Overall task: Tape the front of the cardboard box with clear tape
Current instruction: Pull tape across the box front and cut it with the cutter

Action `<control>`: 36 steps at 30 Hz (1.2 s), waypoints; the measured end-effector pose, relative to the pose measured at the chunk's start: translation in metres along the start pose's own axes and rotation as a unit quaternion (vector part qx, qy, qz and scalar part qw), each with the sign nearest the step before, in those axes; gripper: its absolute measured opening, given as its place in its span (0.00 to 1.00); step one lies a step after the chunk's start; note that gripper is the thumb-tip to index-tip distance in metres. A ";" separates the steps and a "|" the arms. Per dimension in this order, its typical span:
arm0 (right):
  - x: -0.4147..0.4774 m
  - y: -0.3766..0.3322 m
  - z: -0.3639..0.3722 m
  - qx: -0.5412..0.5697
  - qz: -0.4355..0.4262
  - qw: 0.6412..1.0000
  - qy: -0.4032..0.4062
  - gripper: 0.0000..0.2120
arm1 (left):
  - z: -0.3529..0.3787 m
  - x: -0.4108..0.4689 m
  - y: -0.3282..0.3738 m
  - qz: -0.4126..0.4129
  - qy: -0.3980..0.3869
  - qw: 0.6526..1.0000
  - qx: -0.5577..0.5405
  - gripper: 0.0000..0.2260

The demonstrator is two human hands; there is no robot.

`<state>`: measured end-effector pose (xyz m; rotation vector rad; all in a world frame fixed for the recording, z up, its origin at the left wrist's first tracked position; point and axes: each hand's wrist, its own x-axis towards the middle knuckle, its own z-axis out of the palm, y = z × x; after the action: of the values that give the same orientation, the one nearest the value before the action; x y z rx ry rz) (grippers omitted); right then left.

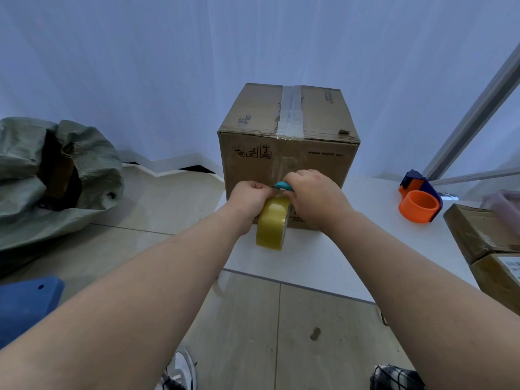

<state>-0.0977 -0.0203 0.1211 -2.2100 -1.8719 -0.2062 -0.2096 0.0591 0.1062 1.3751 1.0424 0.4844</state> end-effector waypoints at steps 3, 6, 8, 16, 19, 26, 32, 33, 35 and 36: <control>-0.001 0.000 -0.001 0.001 -0.002 1.000 0.001 0.09 | 0.000 0.000 0.000 0.000 0.001 1.000 -0.001 0.11; 0.000 -0.003 0.000 0.001 -0.007 1.000 0.005 0.09 | -0.001 0.002 -0.001 -0.004 0.008 1.000 0.002 0.09; 0.002 -0.005 0.002 0.001 -0.008 1.000 0.008 0.09 | -0.001 0.002 -0.002 -0.006 0.008 1.000 0.004 0.10; 0.004 -0.007 0.003 -0.003 -0.007 1.000 0.007 0.09 | 0.000 0.003 -0.001 -0.008 0.003 1.000 -0.003 0.10; 0.003 -0.006 0.001 0.000 -0.004 1.000 0.002 0.08 | 0.000 0.002 0.000 -0.004 0.005 1.000 0.004 0.09; 0.000 -0.002 -0.007 0.022 0.009 1.000 -0.020 0.09 | 0.000 -0.001 0.000 0.000 0.004 1.000 0.004 0.12; -0.002 0.000 -0.008 0.016 0.005 1.000 -0.014 0.09 | -0.002 0.001 0.000 0.005 0.007 1.000 0.011 0.10; -0.002 -0.001 -0.007 0.015 0.001 1.000 -0.009 0.09 | -0.002 0.001 -0.001 0.007 0.007 1.000 0.011 0.10; 0.001 -0.003 -0.005 0.011 -0.007 1.000 -0.003 0.09 | -0.002 0.001 -0.001 0.009 0.008 1.000 0.010 0.10; 0.002 -0.005 -0.003 0.007 -0.012 1.000 -0.001 0.09 | -0.001 0.001 -0.001 0.009 0.009 1.000 0.013 0.09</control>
<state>-0.1019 -0.0187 0.1254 -2.1804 -1.8963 -0.1952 -0.2106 0.0606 0.1049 1.4058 1.0547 0.4978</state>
